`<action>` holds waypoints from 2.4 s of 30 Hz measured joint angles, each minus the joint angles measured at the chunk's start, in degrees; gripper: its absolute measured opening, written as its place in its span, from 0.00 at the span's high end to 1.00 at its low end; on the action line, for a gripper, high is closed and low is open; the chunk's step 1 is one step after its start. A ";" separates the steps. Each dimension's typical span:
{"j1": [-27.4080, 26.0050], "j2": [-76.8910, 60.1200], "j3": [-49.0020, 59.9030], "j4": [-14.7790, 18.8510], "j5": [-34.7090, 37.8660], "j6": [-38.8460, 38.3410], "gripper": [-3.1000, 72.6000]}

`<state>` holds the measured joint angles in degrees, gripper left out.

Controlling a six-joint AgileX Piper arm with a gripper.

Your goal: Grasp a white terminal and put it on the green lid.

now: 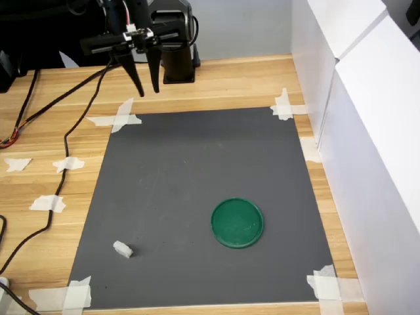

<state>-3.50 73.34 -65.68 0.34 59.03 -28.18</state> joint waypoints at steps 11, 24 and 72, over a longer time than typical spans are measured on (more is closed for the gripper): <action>0.00 8.39 -12.29 3.24 7.07 -1.73 0.01; -0.57 21.16 -23.85 4.22 10.93 -0.99 0.01; -0.97 41.48 -42.40 0.12 11.37 -0.02 0.07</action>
<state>-4.48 114.82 -108.08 0.47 70.40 -28.20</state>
